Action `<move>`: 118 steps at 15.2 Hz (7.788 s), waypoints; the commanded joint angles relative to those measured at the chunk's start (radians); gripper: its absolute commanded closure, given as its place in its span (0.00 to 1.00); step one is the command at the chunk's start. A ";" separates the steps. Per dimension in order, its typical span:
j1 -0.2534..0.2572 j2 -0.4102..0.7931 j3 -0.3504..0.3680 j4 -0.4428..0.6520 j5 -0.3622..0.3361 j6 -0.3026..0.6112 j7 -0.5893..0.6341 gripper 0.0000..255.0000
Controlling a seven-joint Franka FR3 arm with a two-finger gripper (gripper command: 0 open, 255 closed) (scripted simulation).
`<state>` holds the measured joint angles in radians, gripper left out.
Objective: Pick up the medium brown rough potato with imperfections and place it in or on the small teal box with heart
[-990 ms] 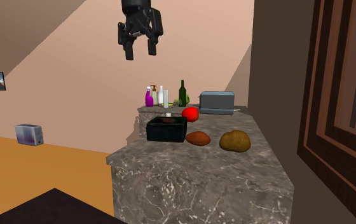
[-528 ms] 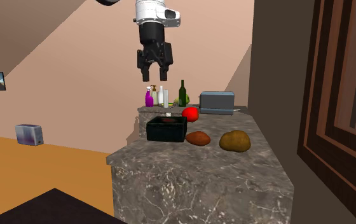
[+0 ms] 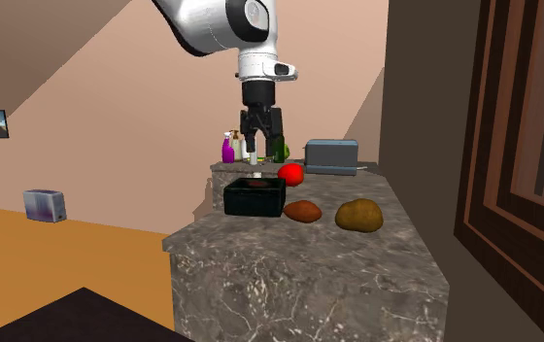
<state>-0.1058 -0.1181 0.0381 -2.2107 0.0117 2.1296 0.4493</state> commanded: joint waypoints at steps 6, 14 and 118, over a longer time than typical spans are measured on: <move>-0.017 0.252 -0.015 0.143 0.019 0.126 0.122 0.00; -0.035 0.545 -0.044 0.377 0.060 0.204 0.235 0.00; 0.187 0.695 0.017 0.790 -0.012 -0.044 0.582 0.00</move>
<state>0.0825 0.5837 0.0550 -1.4303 -0.0013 2.1015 1.0321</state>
